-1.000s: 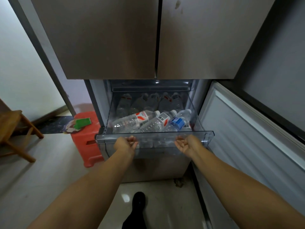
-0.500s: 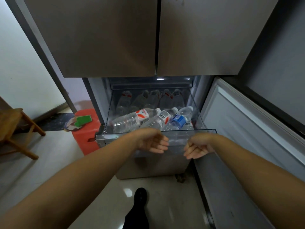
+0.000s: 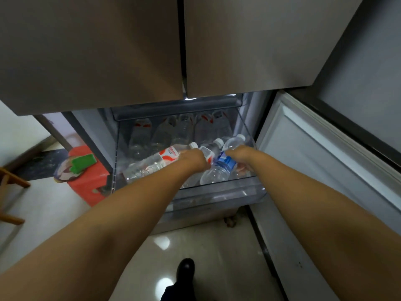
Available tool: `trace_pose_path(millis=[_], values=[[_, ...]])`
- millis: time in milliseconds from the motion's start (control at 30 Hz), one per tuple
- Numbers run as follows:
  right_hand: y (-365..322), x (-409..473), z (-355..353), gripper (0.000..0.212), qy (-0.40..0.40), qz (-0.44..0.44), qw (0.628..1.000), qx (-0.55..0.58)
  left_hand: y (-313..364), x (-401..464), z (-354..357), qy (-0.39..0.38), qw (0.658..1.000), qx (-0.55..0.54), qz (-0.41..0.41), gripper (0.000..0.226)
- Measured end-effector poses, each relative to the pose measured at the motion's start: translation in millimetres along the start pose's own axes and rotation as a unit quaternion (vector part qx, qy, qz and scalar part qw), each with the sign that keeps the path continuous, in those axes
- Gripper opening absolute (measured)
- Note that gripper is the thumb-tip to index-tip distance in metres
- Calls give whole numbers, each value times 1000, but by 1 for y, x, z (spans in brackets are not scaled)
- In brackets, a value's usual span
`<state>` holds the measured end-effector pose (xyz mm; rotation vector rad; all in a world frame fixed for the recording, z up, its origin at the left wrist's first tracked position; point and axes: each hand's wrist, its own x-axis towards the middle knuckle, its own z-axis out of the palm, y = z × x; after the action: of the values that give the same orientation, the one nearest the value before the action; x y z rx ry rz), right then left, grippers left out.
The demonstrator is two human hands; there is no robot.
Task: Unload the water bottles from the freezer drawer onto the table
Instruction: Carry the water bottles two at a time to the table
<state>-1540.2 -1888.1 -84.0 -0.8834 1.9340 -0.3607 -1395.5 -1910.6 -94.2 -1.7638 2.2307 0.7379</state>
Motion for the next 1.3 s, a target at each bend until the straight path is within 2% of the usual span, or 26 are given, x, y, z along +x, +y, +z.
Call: trace_pose_path(millis=[100,167,233,300,400,567,700,800,867,967,1033,1133,1200,1300], values=[[1,25,12,41,-23,59,997,38,6,13,1,-10,999,47,-2,54],[6,39,18,58,-19,80,994,65,8,20,2,-11,998,57,-7,58],[13,52,22,79,7,85,994,64,7,25,6,-24,999,35,-11,69],[17,55,24,87,35,89,993,62,5,30,9,-37,999,-15,-30,80],[18,57,27,84,58,95,988,109,5,32,13,-19,997,-55,-45,77],[15,43,25,70,60,74,987,129,-6,26,18,28,998,-55,5,71],[2,25,13,66,83,41,989,118,-14,32,5,-6,987,-159,1,78],[-7,21,-3,64,88,7,986,143,-15,33,-15,-16,972,-230,53,62],[-8,15,-12,60,68,8,973,219,-18,26,-32,-30,958,-276,70,54],[-6,-5,-20,46,26,7,951,309,-22,11,-55,-89,933,-345,55,56],[2,-16,-23,38,7,-6,942,336,-21,-6,-65,-144,892,-428,39,52],[17,-29,-26,45,-26,-27,913,406,-16,-26,-71,-214,826,-520,26,50],[26,-40,-26,46,-48,-42,893,446,-11,-38,-69,-238,818,-522,44,52],[38,-62,-25,49,-63,-77,884,456,1,-64,-59,-223,826,-512,83,36]])
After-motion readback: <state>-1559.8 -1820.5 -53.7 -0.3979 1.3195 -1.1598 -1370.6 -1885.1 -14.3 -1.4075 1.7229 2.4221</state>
